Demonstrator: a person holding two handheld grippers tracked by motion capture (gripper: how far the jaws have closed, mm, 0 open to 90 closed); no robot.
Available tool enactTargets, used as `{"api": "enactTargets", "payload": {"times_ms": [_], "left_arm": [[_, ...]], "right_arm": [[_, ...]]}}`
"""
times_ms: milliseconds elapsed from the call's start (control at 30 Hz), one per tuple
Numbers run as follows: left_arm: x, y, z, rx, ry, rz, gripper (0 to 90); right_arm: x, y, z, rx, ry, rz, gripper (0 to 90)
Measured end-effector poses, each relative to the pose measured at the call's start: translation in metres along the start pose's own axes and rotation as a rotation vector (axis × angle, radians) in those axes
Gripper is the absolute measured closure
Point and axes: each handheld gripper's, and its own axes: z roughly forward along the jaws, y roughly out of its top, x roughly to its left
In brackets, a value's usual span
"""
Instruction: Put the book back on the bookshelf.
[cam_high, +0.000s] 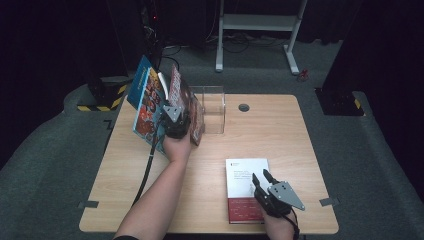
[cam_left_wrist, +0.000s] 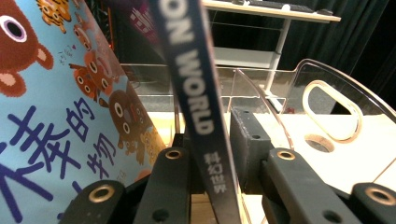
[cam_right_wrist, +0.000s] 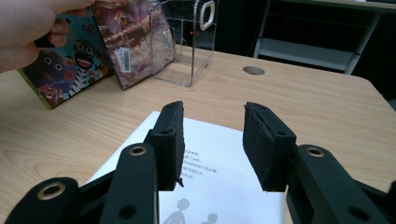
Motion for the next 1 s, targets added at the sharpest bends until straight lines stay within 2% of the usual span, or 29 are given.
{"api": "enactTargets", "payload": {"times_ms": [100,267,467,600,800,1000], "left_arm": [[0.001,0.0,-0.002,-0.006,0.001,-0.021,74.4],[0.003,-0.001,-0.005,0.003,0.0,-0.031,69.2],[0.004,-0.003,-0.008,0.017,0.004,-0.07,60.9],[0.005,-0.004,-0.012,0.026,-0.002,-0.065,58.2],[0.007,-0.004,-0.018,0.058,-0.024,-0.105,53.6],[0.006,-0.004,-0.026,0.08,-0.044,-0.091,48.8]], "right_arm": [[0.001,0.0,0.0,-0.001,0.002,-0.004,58.3],[0.002,0.0,0.001,0.002,0.006,-0.007,58.2],[0.003,0.001,0.001,0.002,0.009,-0.01,58.1],[0.004,0.001,0.001,0.001,0.009,-0.009,58.1],[0.007,0.001,0.003,0.004,0.018,-0.016,58.1],[0.009,0.001,0.004,0.006,0.023,-0.019,58.1]]}}
